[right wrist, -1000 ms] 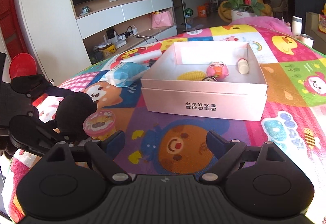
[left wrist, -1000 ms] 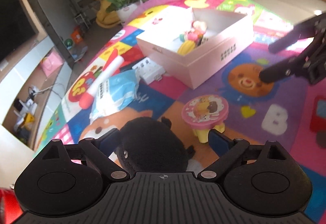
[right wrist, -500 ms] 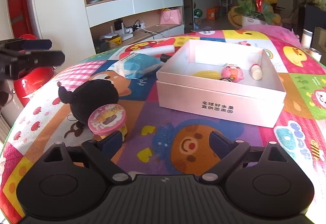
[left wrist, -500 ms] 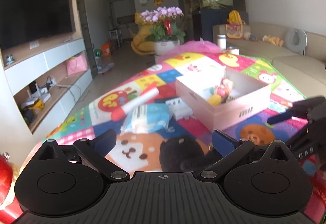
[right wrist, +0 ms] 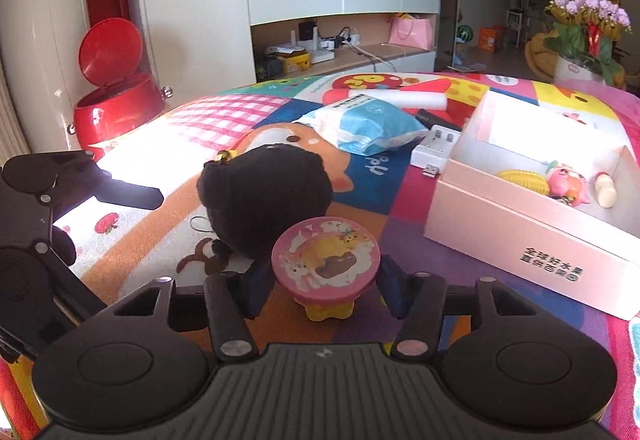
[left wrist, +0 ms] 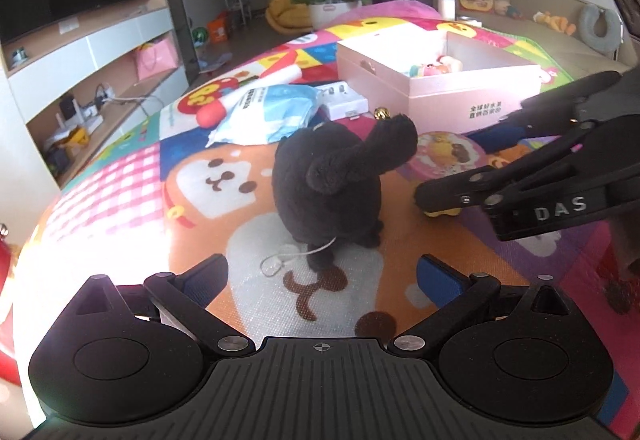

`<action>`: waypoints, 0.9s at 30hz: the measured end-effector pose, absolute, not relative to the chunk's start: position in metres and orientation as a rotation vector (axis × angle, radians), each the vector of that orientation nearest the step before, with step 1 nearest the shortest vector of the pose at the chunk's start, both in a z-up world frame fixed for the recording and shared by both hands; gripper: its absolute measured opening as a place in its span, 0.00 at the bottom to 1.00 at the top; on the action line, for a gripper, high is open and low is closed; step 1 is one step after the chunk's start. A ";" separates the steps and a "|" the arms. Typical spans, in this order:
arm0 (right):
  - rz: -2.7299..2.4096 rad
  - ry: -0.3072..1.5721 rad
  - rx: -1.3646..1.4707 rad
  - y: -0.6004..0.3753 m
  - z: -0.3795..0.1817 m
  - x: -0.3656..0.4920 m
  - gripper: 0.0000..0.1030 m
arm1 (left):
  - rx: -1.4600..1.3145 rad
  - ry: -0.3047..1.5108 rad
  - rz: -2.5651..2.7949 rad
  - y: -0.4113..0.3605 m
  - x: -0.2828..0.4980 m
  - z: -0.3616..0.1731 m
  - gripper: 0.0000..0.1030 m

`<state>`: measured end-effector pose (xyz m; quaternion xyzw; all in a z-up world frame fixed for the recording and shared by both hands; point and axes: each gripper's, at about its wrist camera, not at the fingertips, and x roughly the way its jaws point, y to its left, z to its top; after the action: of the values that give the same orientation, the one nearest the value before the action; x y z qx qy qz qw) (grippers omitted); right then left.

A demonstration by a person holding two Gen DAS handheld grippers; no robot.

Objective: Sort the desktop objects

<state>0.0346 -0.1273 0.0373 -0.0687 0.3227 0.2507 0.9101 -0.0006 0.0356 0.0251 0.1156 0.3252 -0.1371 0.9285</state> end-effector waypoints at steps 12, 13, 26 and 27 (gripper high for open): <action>0.175 0.654 -0.043 -0.237 0.039 0.010 0.54 | 0.124 0.649 -0.142 0.011 0.037 0.019 0.74; 0.158 0.656 -0.018 -0.243 0.036 0.011 0.54 | 0.122 0.665 -0.154 0.010 0.038 0.017 0.68; 0.192 0.639 0.040 -0.231 0.024 0.013 0.53 | 0.364 0.577 -0.409 0.002 0.046 0.021 0.64; 0.194 0.639 0.039 -0.231 0.024 0.012 0.53 | 0.383 0.580 -0.418 0.003 0.045 0.020 0.64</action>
<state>0.0120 -0.2307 0.0239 0.0191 0.3135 0.0950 0.9446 0.0453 0.0031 0.0204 0.1861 0.2819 -0.2032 0.9190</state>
